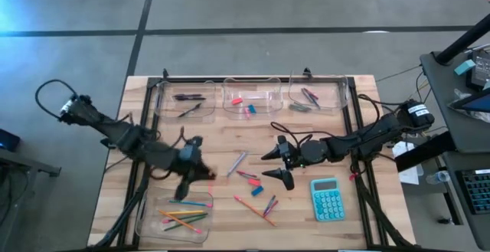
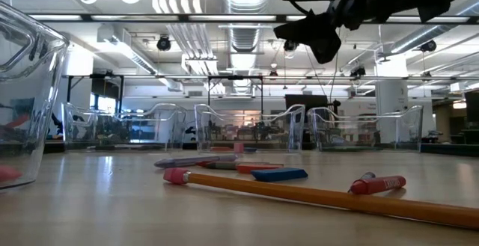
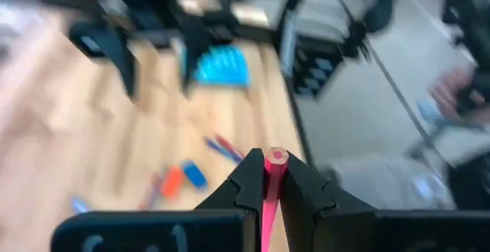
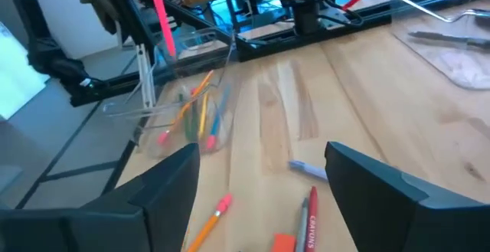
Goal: Sort crayons/erasers/pens/pencils in bins
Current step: Put the pink pencil into the bottom transparent bin
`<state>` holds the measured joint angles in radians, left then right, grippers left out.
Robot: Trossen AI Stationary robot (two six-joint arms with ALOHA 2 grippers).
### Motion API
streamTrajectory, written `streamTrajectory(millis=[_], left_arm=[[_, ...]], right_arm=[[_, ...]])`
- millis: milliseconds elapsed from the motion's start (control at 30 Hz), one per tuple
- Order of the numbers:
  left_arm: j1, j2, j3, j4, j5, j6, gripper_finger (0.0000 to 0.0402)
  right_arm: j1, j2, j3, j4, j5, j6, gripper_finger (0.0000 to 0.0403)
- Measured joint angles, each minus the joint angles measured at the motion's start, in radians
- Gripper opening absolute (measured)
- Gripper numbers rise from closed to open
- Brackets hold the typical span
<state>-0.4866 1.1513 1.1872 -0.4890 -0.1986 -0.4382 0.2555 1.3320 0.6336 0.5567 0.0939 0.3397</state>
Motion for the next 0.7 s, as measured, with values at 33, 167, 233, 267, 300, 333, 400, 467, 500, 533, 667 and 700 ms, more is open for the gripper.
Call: streamTrajectory(millis=[33,167,233,267,300,333,400,467,500,533,667,700], left_arm=[[-0.027,0.015,0.047,-0.065,0.001,-0.030,0.0009],[-0.132,0.114,0.216,-0.314,0.005,-0.113,0.0010],[-0.167,0.176,0.283,-0.423,0.012,-0.154,0.0010],[-0.181,0.207,0.308,-0.469,0.012,-0.193,0.0010],[-0.193,0.240,0.328,-0.500,0.018,-0.233,0.0010],[-0.203,0.274,0.342,-0.523,0.035,-0.255,0.0010],[-0.220,0.343,0.358,-0.567,0.091,-0.261,0.0010],[-0.230,0.406,0.357,-0.614,0.159,-0.265,0.0010],[-0.231,0.435,0.353,-0.629,0.203,-0.271,0.0010],[-0.232,0.463,0.348,-0.641,0.251,-0.284,0.0011],[-0.232,0.563,0.343,-0.710,0.343,-0.293,0.0011],[-0.232,0.584,0.343,-0.719,0.346,-0.290,0.0011]], right_arm=[[0.003,-0.001,0.000,-0.002,0.000,-0.001,0.0269],[0.011,0.003,0.000,-0.004,0.004,0.000,0.0264],[0.013,0.008,0.000,-0.003,0.004,0.000,0.0262],[0.015,0.009,0.000,-0.004,0.004,0.000,0.0262],[0.017,0.009,0.000,-0.005,0.004,0.001,0.0261],[0.019,0.009,0.000,-0.005,0.004,0.001,0.0260],[0.021,0.009,0.000,-0.002,0.012,0.001,0.0260],[0.022,0.009,0.000,-0.003,0.012,0.000,0.0261],[0.022,0.009,0.000,-0.003,0.012,0.001,0.0260],[0.022,0.008,0.000,-0.002,0.012,0.001,0.0260],[0.022,0.007,0.000,-0.003,0.012,0.008,0.0256],[0.022,0.007,0.000,-0.003,0.013,0.008,0.0255]])
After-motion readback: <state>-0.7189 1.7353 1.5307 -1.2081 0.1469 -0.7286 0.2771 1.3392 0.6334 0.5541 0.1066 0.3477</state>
